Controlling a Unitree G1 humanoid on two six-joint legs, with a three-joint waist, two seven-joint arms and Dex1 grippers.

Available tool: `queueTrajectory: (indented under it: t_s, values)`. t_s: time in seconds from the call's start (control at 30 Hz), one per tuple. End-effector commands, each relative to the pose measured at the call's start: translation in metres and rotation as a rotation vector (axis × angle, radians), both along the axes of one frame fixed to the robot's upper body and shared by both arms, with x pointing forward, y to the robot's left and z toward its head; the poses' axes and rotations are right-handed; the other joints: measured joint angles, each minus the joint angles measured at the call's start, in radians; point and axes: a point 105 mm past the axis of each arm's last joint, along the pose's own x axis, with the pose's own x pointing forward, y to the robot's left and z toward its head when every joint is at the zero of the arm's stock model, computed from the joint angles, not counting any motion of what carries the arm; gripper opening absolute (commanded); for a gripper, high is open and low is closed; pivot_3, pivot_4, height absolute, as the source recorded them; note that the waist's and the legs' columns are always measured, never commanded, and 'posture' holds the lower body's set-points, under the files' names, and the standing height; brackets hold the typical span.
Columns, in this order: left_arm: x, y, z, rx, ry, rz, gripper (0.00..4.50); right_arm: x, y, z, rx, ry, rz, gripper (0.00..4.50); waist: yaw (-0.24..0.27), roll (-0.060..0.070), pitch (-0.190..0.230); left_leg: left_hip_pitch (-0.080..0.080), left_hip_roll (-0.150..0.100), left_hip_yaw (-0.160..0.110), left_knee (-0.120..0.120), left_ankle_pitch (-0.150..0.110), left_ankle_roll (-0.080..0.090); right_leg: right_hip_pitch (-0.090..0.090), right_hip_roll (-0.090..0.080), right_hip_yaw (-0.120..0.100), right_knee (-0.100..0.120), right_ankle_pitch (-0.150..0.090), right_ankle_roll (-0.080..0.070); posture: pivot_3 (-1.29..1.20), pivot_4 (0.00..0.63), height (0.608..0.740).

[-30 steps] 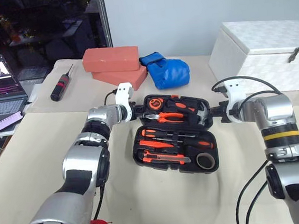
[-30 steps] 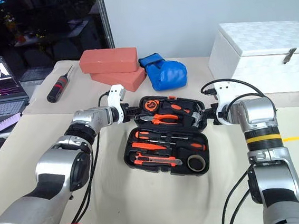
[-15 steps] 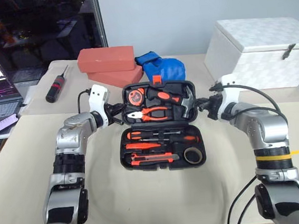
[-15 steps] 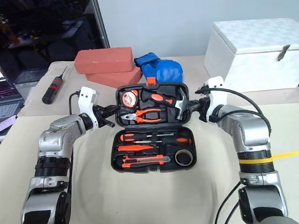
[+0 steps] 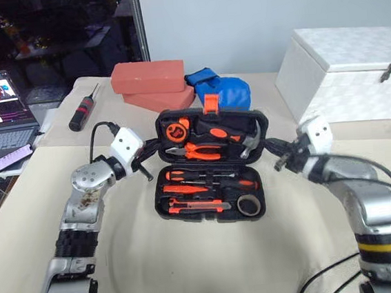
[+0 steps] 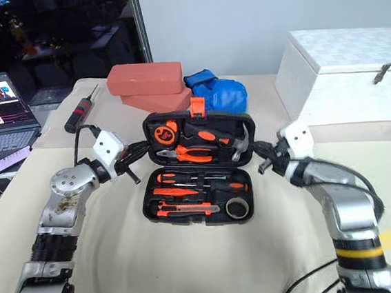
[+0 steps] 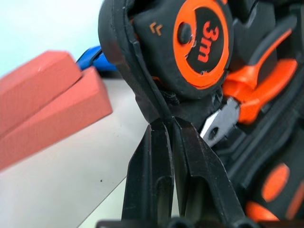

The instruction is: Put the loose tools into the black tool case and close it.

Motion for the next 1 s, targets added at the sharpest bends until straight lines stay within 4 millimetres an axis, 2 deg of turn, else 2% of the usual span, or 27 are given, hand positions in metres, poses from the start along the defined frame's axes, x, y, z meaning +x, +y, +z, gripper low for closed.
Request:
queueTrajectory:
  t_s: [0.03,0.07,0.1,0.13,0.17,0.23,0.27,0.33,0.37,0.4,0.53,0.6,0.67,0.73,0.8,0.87,1.0]
  values:
    - [-0.033,0.011,-0.018,-0.005,0.296,-0.122,0.69,-0.029,0.017,0.006,-0.115,-0.070,0.151,0.00,-0.009,0.000,0.000,0.005,0.001,0.001,0.000,0.000,0.000,0.004,0.000,0.000,0.000,-0.006,0.004,0.00,0.150,0.740]
    - [-0.034,0.024,-0.018,-0.001,0.342,-0.085,0.84,-0.033,0.013,0.005,-0.141,-0.068,0.139,0.00,-0.014,0.000,0.000,0.009,0.002,0.001,0.000,0.000,-0.001,0.008,0.000,0.000,0.001,-0.011,0.003,0.00,0.150,0.740]
    - [-0.047,0.058,-0.019,0.037,0.478,-0.049,1.24,-0.045,0.001,0.001,-0.224,-0.031,0.140,0.71,-0.017,0.000,0.000,0.012,0.002,0.002,0.000,0.000,-0.001,0.009,0.000,0.000,0.002,-0.014,-0.003,0.00,0.150,0.740]
    - [-0.057,0.080,-0.017,0.056,0.570,-0.024,1.51,-0.054,-0.007,-0.001,-0.283,-0.003,0.145,0.90,-0.020,0.000,0.001,0.012,0.002,0.002,0.000,0.000,-0.001,0.009,-0.001,0.000,0.003,-0.014,-0.003,0.00,0.150,0.740]
    - [-0.077,0.100,-0.007,0.065,0.693,-0.049,1.91,-0.067,-0.020,-0.004,-0.386,0.043,0.148,1.21,-0.023,-0.001,0.002,0.011,0.002,0.003,0.000,0.000,-0.001,0.006,-0.001,0.000,0.005,-0.014,-0.004,0.00,0.150,0.740]
    - [-0.092,0.110,0.013,0.022,0.797,-0.081,2.50,-0.087,-0.032,-0.006,-0.432,0.147,0.163,1.26,-0.023,-0.006,0.005,0.012,0.004,0.002,-0.001,0.000,-0.001,0.004,0.001,-0.001,0.007,-0.014,-0.008,0.00,0.150,0.740]
    - [-0.101,0.106,0.023,0.004,0.834,-0.136,2.86,-0.099,-0.031,-0.007,-0.449,0.186,0.202,1.08,-0.021,-0.007,0.005,0.012,0.004,0.002,-0.001,0.000,-0.001,0.004,0.001,-0.002,0.006,-0.015,-0.009,0.00,0.150,0.740]
    - [-0.108,0.094,0.032,-0.004,0.853,-0.219,2.87,-0.114,-0.024,-0.010,-0.407,0.261,0.261,0.55,-0.010,-0.005,0.004,0.014,0.005,0.002,-0.001,0.000,-0.001,0.006,-0.001,-0.003,0.005,-0.015,-0.009,0.00,0.150,0.740]
    - [-0.107,0.086,0.035,-0.017,0.843,-0.247,2.59,-0.119,-0.017,-0.011,-0.363,0.281,0.289,0.18,-0.005,-0.004,0.004,0.013,0.006,0.003,-0.001,-0.002,-0.005,0.007,-0.004,-0.003,0.003,-0.015,-0.008,0.00,0.150,0.740]
    - [-0.105,0.081,0.037,-0.027,0.833,-0.258,2.45,-0.121,-0.012,-0.011,-0.331,0.291,0.302,0.00,0.001,-0.004,0.004,0.014,0.006,0.004,-0.001,-0.005,-0.009,0.007,-0.004,-0.003,0.002,-0.015,-0.008,0.00,0.150,0.740]
    - [-0.108,0.040,0.042,-0.046,0.805,-0.407,1.25,-0.131,0.026,-0.027,-0.246,0.360,0.437,0.00,0.009,-0.009,0.005,0.014,0.009,0.009,-0.001,-0.006,-0.010,0.007,-0.003,-0.002,-0.001,-0.016,-0.008,0.00,0.150,0.740]
    - [-0.108,0.027,0.039,-0.019,0.776,-0.443,0.57,-0.136,0.040,-0.034,-0.222,0.409,0.496,0.00,0.009,-0.012,0.006,0.012,0.012,0.011,0.000,-0.006,-0.010,0.007,-0.002,-0.003,-0.001,-0.016,-0.008,0.00,0.150,0.740]
    - [-0.102,0.007,0.037,-0.020,0.723,-0.481,0.07,-0.122,0.046,-0.056,-0.270,0.447,0.441,0.00,0.007,-0.013,0.006,0.011,0.012,0.013,0.001,-0.005,-0.010,0.006,-0.002,-0.002,-0.001,-0.015,-0.008,0.00,0.150,0.740]
    - [-0.102,-0.005,0.034,-0.008,0.702,-0.519,0.07,-0.097,0.046,-0.065,-0.288,0.411,0.330,0.00,0.004,-0.013,0.006,0.012,0.012,0.014,0.002,-0.004,-0.007,0.006,-0.002,-0.002,0.000,-0.015,-0.008,0.00,0.150,0.740]
    - [-0.102,-0.010,0.031,-0.002,0.688,-0.535,0.07,-0.072,0.045,-0.066,-0.313,0.353,0.241,0.00,-0.001,-0.014,0.006,0.011,0.012,0.015,0.002,-0.001,-0.002,0.005,-0.001,-0.001,0.000,-0.014,-0.009,0.00,0.150,0.740]
    - [-0.100,-0.015,0.029,0.002,0.678,-0.538,0.07,-0.041,0.046,-0.060,-0.294,0.284,0.132,0.00,-0.008,-0.014,0.006,0.010,0.011,0.015,0.001,-0.001,-0.002,0.003,0.000,-0.001,0.002,-0.013,-0.008,0.00,0.150,0.740]
    - [-0.091,-0.019,0.027,0.000,0.643,-0.510,0.07,0.010,0.058,-0.039,-0.301,0.167,0.046,0.00,-0.019,-0.013,0.007,0.009,0.012,0.014,0.001,0.000,-0.002,0.001,0.002,-0.001,0.004,-0.012,-0.009,0.00,0.150,0.740]
